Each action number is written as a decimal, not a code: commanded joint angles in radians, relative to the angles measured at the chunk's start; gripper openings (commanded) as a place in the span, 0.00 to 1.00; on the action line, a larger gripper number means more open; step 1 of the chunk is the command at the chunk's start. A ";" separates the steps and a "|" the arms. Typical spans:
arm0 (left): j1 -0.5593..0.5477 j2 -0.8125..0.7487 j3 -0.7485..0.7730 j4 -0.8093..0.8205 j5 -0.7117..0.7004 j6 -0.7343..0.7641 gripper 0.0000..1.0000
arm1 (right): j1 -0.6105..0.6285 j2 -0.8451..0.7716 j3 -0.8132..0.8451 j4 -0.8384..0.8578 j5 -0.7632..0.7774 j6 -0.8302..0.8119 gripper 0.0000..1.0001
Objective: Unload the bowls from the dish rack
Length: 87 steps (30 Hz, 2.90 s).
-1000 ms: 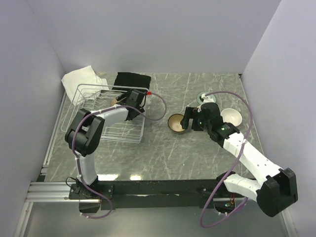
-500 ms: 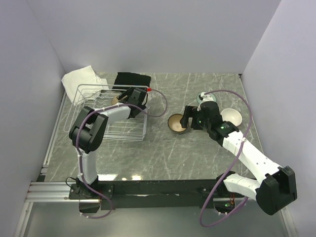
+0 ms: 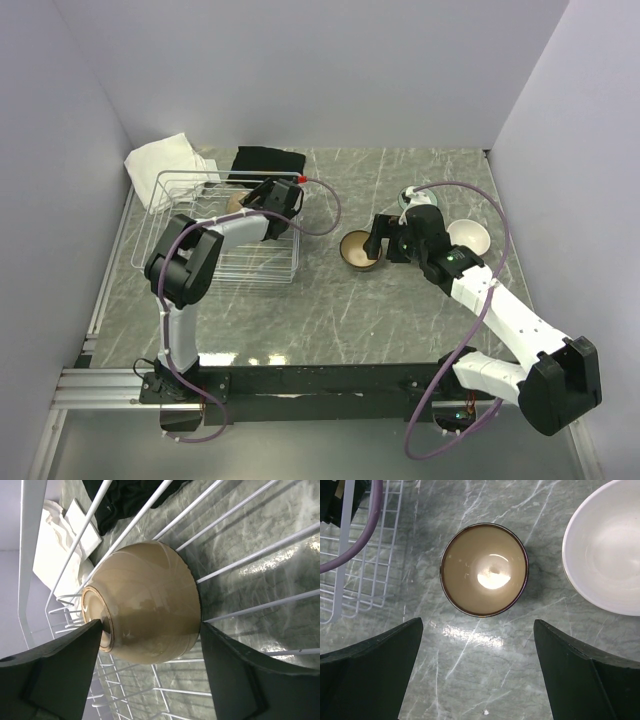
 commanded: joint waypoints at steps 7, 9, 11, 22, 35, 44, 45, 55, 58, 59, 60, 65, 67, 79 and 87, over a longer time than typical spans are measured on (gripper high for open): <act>-0.001 0.005 0.009 -0.197 -0.049 -0.039 0.71 | 0.000 -0.021 0.031 0.044 -0.015 -0.002 1.00; -0.001 -0.009 0.012 -0.194 -0.057 -0.042 0.70 | 0.000 -0.027 0.029 0.049 -0.016 -0.001 1.00; -0.001 -0.018 0.010 -0.183 -0.057 -0.042 0.73 | 0.001 -0.028 0.026 0.052 -0.021 0.001 1.00; -0.016 0.085 0.021 -0.180 -0.077 -0.063 0.97 | 0.000 -0.038 0.014 0.055 -0.029 0.005 1.00; -0.033 0.142 0.009 -0.203 -0.086 -0.039 0.99 | 0.000 -0.039 0.012 0.055 -0.030 0.004 1.00; -0.030 0.123 -0.042 -0.180 -0.015 0.044 0.99 | 0.000 -0.047 0.004 0.059 -0.030 0.001 1.00; -0.028 0.125 -0.042 -0.188 -0.005 0.039 0.99 | 0.000 -0.048 0.003 0.059 -0.030 -0.001 1.00; -0.013 0.097 -0.013 -0.311 0.175 0.035 0.99 | 0.000 -0.062 -0.014 0.064 -0.038 0.001 1.00; -0.013 0.094 -0.009 -0.332 0.198 0.032 0.99 | 0.000 -0.064 -0.017 0.067 -0.041 0.001 1.00; -0.013 0.097 -0.008 -0.329 0.180 0.027 0.99 | -0.002 -0.064 -0.019 0.067 -0.039 0.001 1.00; -0.013 0.102 -0.008 -0.323 0.163 0.018 0.99 | 0.000 -0.064 -0.020 0.070 -0.041 0.001 1.00; -0.014 0.155 -0.013 -0.298 0.065 -0.017 0.99 | 0.000 -0.068 -0.028 0.075 -0.049 0.004 1.00; -0.013 0.166 -0.006 -0.298 0.042 -0.022 1.00 | 0.000 -0.070 -0.034 0.078 -0.046 0.004 1.00; -0.013 0.157 0.017 -0.324 0.005 -0.060 0.84 | 0.000 -0.076 -0.037 0.079 -0.046 0.004 1.00; -0.013 0.128 0.033 -0.367 -0.024 -0.122 0.74 | 0.000 -0.075 -0.040 0.085 -0.050 0.005 1.00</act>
